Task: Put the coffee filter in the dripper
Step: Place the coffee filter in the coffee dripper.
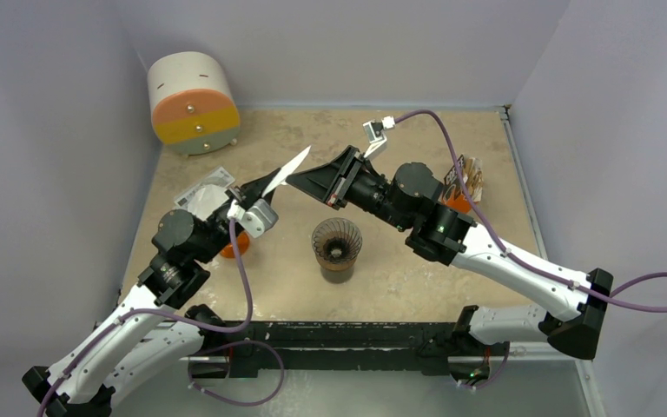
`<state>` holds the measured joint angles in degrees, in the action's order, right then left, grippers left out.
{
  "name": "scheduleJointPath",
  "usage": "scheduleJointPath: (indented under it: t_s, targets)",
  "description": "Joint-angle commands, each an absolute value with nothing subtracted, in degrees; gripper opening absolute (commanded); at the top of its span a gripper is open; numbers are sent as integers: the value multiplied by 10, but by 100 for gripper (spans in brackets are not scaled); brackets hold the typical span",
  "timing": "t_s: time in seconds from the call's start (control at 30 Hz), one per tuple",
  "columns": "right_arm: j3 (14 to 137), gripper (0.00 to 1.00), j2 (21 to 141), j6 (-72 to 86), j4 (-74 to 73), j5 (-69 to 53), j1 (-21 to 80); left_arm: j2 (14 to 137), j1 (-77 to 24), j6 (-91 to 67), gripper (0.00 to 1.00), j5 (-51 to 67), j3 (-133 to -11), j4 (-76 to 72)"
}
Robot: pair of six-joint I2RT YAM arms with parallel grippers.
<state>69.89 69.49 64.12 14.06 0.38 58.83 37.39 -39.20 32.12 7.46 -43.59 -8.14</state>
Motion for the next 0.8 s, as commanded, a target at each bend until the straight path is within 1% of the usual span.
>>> scheduleJointPath:
  t_s: [0.0, 0.77]
  targets:
    - [698, 22, 693, 644, 172, 1, 591, 374, -394, 311, 0, 81, -444, -107]
    - [687, 22, 693, 644, 178, 1, 591, 381, -395, 292, 0, 88, -456, -108]
